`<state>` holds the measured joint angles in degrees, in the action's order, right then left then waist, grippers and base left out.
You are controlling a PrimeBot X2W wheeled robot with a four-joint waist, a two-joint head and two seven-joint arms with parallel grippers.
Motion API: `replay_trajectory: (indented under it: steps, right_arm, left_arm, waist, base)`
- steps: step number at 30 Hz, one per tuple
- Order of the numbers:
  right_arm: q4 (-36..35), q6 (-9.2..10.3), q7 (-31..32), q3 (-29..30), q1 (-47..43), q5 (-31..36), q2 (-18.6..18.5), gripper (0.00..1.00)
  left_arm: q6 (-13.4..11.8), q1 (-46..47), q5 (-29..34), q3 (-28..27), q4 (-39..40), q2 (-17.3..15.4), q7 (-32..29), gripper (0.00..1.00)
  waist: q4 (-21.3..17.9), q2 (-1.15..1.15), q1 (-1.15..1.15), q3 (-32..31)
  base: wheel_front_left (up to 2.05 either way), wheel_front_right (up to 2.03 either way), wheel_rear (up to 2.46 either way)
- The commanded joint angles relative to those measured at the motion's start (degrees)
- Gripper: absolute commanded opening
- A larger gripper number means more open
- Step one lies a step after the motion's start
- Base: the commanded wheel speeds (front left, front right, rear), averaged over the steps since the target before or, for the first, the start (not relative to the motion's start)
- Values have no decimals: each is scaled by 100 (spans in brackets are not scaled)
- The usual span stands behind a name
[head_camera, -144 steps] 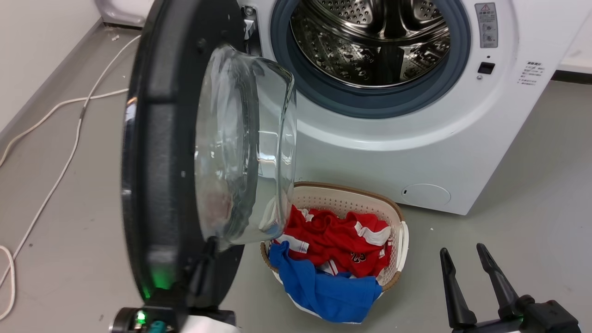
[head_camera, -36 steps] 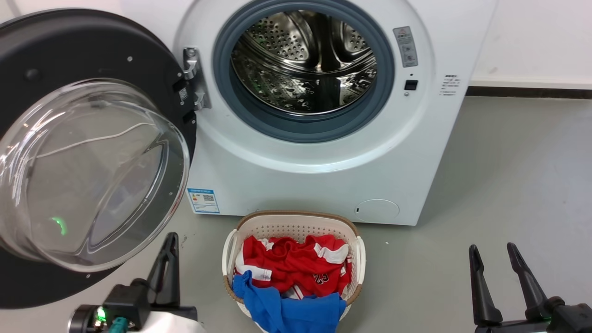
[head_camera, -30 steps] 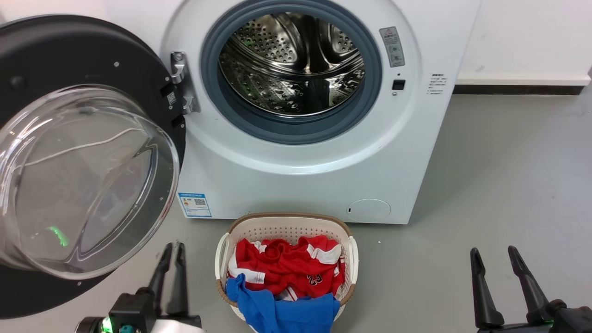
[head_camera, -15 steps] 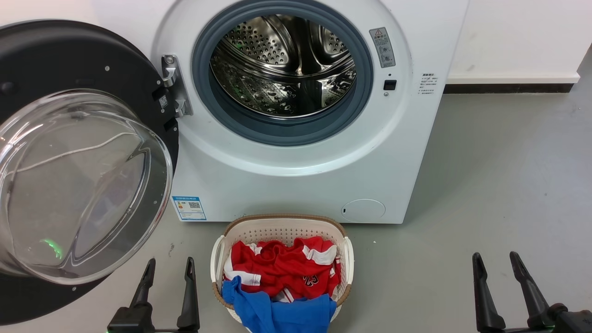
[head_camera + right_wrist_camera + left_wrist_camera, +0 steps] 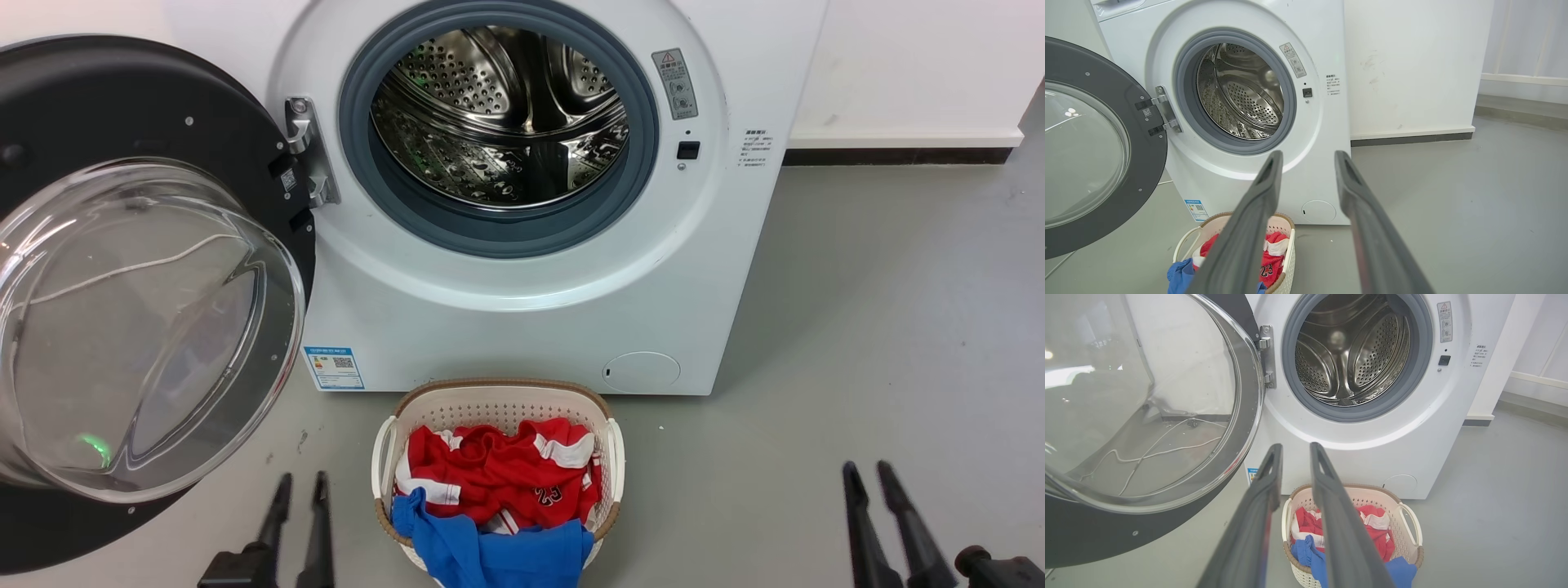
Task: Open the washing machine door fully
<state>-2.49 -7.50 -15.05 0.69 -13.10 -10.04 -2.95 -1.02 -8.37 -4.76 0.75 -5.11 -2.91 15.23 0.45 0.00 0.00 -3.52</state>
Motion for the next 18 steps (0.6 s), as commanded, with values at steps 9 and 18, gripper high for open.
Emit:
replay_trajectory:
  steps: [9, 18]
  right_arm:
    - [204, 0, 136, -17, 137, -787, -48, 0]
    - [391, 0, 324, -24, 381, -1790, -106, 0]
  left_arm:
    - [77, 138, -776, -85, -208, 1, -219, 0]
    - [174, 296, -1779, -152, -271, 1, -449, 0]
  waist:
    - [-1, 0, 0, 19]
    - [-5, 0, 0, 46]
  base:
    - [0, 0, 0]
    - [0, 0, 0]
